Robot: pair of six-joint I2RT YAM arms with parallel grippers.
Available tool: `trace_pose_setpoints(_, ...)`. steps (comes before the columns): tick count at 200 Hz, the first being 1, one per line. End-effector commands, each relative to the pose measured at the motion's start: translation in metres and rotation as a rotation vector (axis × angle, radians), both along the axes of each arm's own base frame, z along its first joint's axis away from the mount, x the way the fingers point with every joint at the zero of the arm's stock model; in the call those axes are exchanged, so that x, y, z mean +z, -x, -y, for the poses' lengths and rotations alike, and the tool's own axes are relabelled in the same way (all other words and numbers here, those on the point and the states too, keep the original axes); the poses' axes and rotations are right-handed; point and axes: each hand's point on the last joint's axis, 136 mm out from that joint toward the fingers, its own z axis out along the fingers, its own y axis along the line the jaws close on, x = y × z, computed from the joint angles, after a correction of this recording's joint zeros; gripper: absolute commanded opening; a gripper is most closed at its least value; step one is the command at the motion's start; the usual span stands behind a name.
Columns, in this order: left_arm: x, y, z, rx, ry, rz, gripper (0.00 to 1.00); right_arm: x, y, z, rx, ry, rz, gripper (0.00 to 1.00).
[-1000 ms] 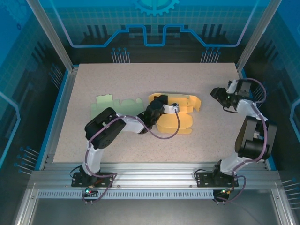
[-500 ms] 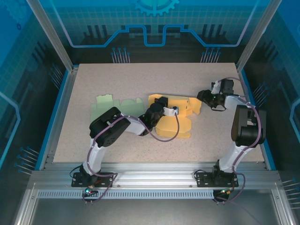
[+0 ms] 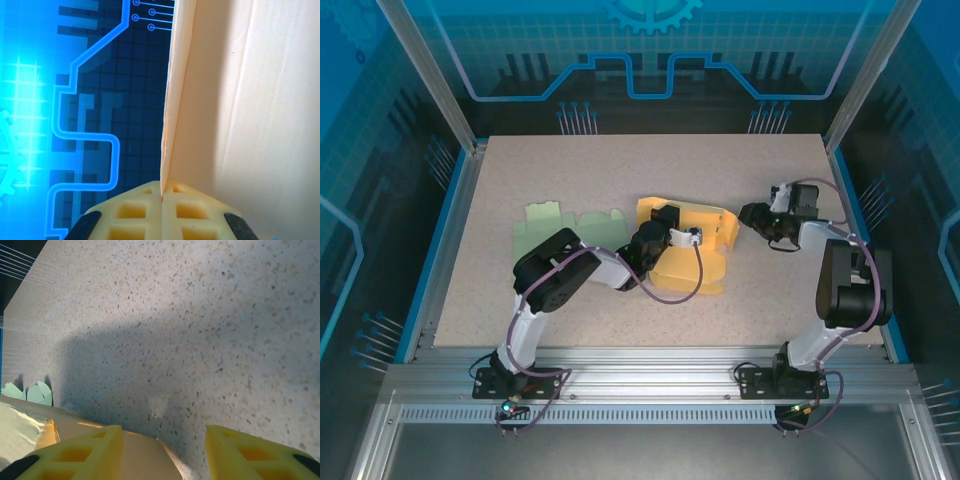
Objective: Fold the paper box
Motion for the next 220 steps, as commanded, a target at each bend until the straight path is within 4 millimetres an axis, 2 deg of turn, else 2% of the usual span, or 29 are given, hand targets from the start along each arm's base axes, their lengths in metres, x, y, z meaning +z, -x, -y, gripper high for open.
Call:
trace_pose_setpoints(1,-0.002,0.006,0.004,-0.029,0.0,0.034,0.0,0.012,0.005,0.014,-0.048,0.007,0.0,0.49)
trace_pose_setpoints(30,0.003,0.008,0.004,-0.039,0.009,0.053,0.0,0.029,-0.002,0.04,-0.091,0.033,0.017,0.49)
trace_pose_setpoints(49,0.002,0.009,0.005,-0.045,0.008,0.054,0.0,0.028,-0.006,0.055,-0.118,0.032,0.006,0.49)
trace_pose_setpoints(63,0.001,0.008,0.004,-0.044,0.004,0.054,0.0,0.022,-0.01,0.056,-0.111,0.017,-0.005,0.49)
trace_pose_setpoints(104,-0.004,0.008,0.005,-0.045,-0.009,0.056,0.0,-0.013,-0.018,0.034,-0.04,-0.049,-0.042,0.44)
trace_pose_setpoints(121,-0.006,0.009,0.004,-0.046,-0.018,0.056,0.0,-0.022,-0.021,0.022,-0.011,-0.079,-0.04,0.43)
trace_pose_setpoints(157,-0.009,0.008,0.004,-0.048,-0.044,0.07,0.0,-0.027,-0.017,-0.002,0.042,-0.073,-0.044,0.42)
trace_pose_setpoints(201,-0.018,0.01,0.005,-0.059,-0.079,0.074,0.0,-0.023,0.0,-0.02,0.069,-0.057,-0.02,0.43)
trace_pose_setpoints(207,-0.019,0.01,0.005,-0.06,-0.08,0.074,0.0,-0.03,0.01,-0.024,0.074,-0.057,-0.04,0.43)
trace_pose_setpoints(220,-0.02,0.009,0.005,-0.06,-0.081,0.078,0.0,-0.03,0.016,-0.028,0.077,-0.043,-0.041,0.43)
